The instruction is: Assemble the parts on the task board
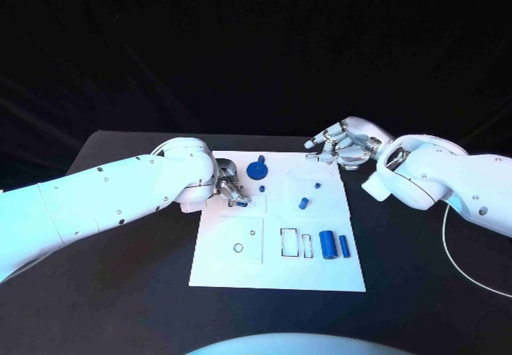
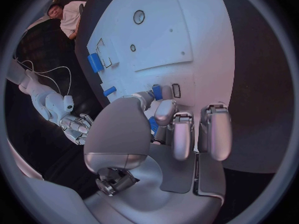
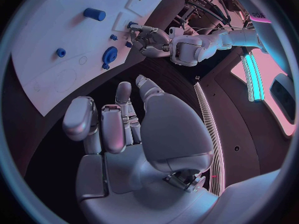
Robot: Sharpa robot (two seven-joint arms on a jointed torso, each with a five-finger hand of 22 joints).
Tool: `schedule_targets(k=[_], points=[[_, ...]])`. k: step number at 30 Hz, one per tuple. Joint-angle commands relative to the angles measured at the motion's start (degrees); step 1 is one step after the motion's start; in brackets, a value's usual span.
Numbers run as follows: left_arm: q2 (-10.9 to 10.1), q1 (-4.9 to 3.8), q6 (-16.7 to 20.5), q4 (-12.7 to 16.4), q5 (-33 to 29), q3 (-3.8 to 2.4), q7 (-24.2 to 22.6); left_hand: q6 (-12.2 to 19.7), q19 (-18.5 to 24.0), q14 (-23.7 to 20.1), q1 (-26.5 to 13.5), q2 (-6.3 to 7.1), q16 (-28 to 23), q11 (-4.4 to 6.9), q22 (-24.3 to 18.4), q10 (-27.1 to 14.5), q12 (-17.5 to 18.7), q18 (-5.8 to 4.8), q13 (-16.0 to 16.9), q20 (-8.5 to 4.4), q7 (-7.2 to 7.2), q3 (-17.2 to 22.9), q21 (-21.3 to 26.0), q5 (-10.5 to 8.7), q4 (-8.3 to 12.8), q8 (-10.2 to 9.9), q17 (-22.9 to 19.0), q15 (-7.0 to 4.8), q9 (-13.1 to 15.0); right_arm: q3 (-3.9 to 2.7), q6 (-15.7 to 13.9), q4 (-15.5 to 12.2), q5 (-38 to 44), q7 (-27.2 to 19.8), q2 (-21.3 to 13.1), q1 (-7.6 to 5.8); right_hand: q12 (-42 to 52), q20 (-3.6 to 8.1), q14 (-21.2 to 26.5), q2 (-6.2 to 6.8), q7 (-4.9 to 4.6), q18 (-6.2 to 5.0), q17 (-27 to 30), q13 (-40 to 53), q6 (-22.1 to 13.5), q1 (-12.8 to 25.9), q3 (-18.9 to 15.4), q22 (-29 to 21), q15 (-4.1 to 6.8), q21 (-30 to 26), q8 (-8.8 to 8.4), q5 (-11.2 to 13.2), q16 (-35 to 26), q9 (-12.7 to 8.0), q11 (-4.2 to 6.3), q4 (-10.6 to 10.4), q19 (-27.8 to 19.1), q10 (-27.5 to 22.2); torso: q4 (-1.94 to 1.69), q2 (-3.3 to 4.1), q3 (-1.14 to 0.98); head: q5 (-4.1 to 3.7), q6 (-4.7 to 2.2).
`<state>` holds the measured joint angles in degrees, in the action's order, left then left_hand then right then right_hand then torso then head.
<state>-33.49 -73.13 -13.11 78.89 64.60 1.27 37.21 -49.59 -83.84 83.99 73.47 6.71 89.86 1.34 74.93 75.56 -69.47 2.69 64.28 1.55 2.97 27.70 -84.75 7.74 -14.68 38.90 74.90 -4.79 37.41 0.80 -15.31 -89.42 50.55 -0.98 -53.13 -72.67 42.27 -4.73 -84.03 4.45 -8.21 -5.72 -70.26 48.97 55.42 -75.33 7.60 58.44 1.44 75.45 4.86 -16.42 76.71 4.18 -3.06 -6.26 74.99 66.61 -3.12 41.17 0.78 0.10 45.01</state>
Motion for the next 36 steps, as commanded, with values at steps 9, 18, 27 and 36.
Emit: schedule_targets(k=[9, 18, 27, 36], points=[[1.03, 0.41, -3.24, -1.02, -0.6, 0.35, 0.57, -0.53, -2.15, 6.01, -2.06, -0.48, 0.14, 0.14, 7.2, 0.59, -0.36, -0.73, 0.19, 0.11, -0.38, 10.26, -0.13, -0.1, 8.67, 0.67, 15.1, 0.06, 0.7, 0.01, 0.93, -0.1, -0.09, -0.54, 0.1, 0.05, -0.33, 0.0, -2.03, -0.38, 0.0, -0.43, 0.12, -0.2, 0.37, 0.11, -0.02, -0.25, -0.06, -0.44, 0.34, -0.34, -0.26, 0.04, 0.01, -0.22, -0.67, -0.3, -0.02, -0.03, -0.07, 0.11, -0.05], [2.27, 0.39, -3.93, -2.86, -1.69, 0.34, 0.7, -1.19, -2.26, 6.01, -5.82, -1.27, 0.14, 0.45, 7.43, 0.96, -0.83, -0.77, 0.66, -0.08, -0.81, 9.9, -0.21, -0.31, 6.97, 1.38, 15.1, -0.19, 1.8, 0.01, 0.89, -0.29, -0.09, -0.49, 0.06, 0.05, -0.32, 0.0, -2.03, -0.39, -0.01, -0.43, 0.14, -0.21, 0.36, 0.18, -0.06, -0.27, -0.06, -0.46, 0.34, -0.35, -0.28, 0.03, 0.01, -0.28, -0.68, -0.3, -0.01, -0.03, -0.09, 0.08, -0.07], [3.49, 0.39, -5.25, -4.3, -2.01, 0.35, 0.77, -1.84, -2.43, 6.01, -8.95, -1.07, 0.14, 0.71, 7.74, 1.18, -1.17, -0.84, 0.98, -0.29, -1.15, 8.24, -0.35, -0.48, 5.77, 1.6, 15.1, -0.4, 2.51, 0.01, 0.91, -0.43, -0.09, -0.54, 0.08, 0.05, -0.38, 0.0, -2.02, -0.4, 0.0, -0.44, 0.23, -0.27, 0.35, 0.21, -0.08, -0.34, -0.06, -0.5, 0.34, -0.35, -0.34, 0.03, 0.01, -0.31, -0.71, -0.33, 0.04, -0.04, -0.06, 0.12, 0.11], [3.93, 0.39, -4.29, -4.72, -2.04, 0.36, 0.49, -3.58, -2.96, 6.01, -14.92, -0.52, 0.14, 1.07, 8.71, 2.1, -2.28, -1.07, 2.14, -0.59, -1.61, 2.8, -0.93, -0.63, 2.18, 1.87, 15.1, -0.72, 3.23, 0.01, 0.89, -0.41, -0.1, -0.61, 0.1, 0.05, -0.41, 0.0, -2.01, -0.41, 0.0, -0.45, 0.28, -0.31, 0.35, 0.23, -0.09, -0.38, -0.06, -0.52, 0.35, -0.36, -0.38, 0.03, 0.01, -0.33, -0.73, -0.35, -0.05, -0.04, -0.04, 0.06, 0.13]])
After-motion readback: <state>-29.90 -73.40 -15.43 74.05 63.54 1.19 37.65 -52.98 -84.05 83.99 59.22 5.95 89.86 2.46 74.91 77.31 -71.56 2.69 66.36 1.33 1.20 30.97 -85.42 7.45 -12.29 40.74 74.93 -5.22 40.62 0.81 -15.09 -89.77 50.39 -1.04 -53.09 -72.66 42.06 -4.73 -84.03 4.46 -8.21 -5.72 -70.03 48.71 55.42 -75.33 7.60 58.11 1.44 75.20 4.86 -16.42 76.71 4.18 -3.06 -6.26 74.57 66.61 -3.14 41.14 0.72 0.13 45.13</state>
